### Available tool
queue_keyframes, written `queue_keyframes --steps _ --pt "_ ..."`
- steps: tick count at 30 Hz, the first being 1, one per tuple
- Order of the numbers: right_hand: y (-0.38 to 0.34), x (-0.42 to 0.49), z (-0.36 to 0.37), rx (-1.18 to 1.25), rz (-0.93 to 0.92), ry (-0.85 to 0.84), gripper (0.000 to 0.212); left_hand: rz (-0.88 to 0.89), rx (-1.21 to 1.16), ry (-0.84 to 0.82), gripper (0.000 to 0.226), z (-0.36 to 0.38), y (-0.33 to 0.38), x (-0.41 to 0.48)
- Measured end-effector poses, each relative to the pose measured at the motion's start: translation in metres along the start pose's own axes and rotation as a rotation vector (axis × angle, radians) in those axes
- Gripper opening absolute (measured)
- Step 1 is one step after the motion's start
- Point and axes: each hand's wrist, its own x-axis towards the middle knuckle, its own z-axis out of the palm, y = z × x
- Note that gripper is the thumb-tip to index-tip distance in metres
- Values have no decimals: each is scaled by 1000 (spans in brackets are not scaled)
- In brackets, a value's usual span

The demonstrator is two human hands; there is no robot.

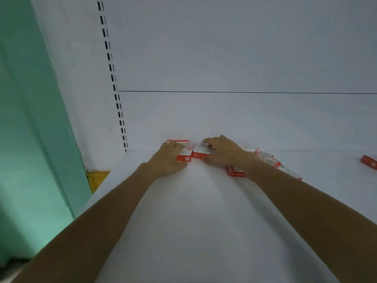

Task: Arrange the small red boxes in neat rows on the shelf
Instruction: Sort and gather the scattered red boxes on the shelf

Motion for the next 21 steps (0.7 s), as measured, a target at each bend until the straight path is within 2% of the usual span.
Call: queue_keyframes --steps 5,11,14,17,21 --pt "-3 -9 -1 -28 -10 -3 49 -97 167 -79 56 -4 2 4" --pt "-6 -24 3 -30 -27 14 43 -131 82 5 55 -4 -3 -12" --pt "-8 -35 -4 -33 -23 67 46 -157 -12 55 54 -12 3 -17" --pt "3 -55 -26 -12 -1 190 46 -90 -141 117 49 -25 28 -14" --pt "46 -105 -61 -36 133 329 43 121 -254 130 46 -25 95 -3"
